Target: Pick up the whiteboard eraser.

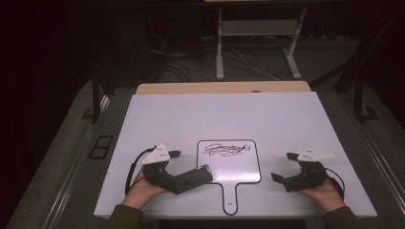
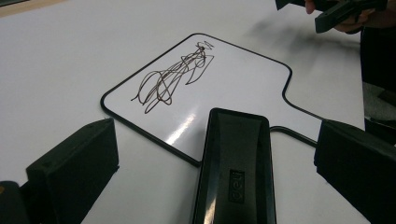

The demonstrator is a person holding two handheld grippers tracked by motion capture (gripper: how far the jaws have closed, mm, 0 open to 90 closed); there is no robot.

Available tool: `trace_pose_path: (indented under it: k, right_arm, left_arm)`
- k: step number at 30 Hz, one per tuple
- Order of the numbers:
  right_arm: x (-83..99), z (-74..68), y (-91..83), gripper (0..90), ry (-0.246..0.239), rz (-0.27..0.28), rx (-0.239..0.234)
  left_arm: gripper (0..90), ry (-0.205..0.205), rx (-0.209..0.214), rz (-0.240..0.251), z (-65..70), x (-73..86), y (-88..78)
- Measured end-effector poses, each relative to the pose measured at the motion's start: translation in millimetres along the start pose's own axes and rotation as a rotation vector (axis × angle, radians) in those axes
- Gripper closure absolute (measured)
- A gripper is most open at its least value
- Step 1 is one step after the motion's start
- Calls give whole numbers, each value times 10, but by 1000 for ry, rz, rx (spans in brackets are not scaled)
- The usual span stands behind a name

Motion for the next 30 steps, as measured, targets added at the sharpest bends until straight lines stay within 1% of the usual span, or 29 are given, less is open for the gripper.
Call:
trace_pose_path:
  k: [4, 8, 9, 11, 14, 15, 22, 26, 27, 28, 30]
  right_arm:
    - [13, 12, -26, 0, 5, 8, 1]
    - [19, 20, -36, 0, -2, 12, 3]
    - [14, 22, -37, 0, -1, 15, 0]
    - [11, 23, -33, 0, 0, 17, 0]
    - [11, 14, -18, 0, -1, 11, 1]
    - [10, 12, -15, 0, -2, 12, 3]
    - [4, 10, -10, 0, -5, 15, 6]
    - [4, 10, -6, 0, -5, 14, 2]
    - [6, 10, 0, 0, -8, 12, 1]
    - [6, 9, 2, 0, -9, 11, 0]
    - [7, 1, 9, 0, -8, 10, -1]
  left_arm:
    - [0, 5, 6, -2, -3, -2, -7]
    - [0, 13, -1, -10, -18, -12, -7]
    - [0, 9, -3, -7, -19, -19, -6]
    - [0, 18, -4, -13, -25, -26, -3]
    - [0, 17, -2, -6, -18, -52, 7]
    - [0, 25, -1, -6, -14, -59, 10]
    - [0, 39, 9, 0, 43, -108, 24]
    - [11, 42, 19, -11, 76, -97, 52]
    - [14, 45, 18, -13, 87, -94, 63]
    - [17, 52, 26, -17, 102, -91, 76]
    - [28, 49, 28, -20, 122, -88, 85]
Point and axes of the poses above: each handheld gripper's, and its own axes: y roughly forward along the jaws, x roughly out of its underside, z roughly to its right, the point moved 8 cm from there along y, roughly forward along the jaws, and after that the axes turned 15 degrees about -x, right-handed, at the moved point
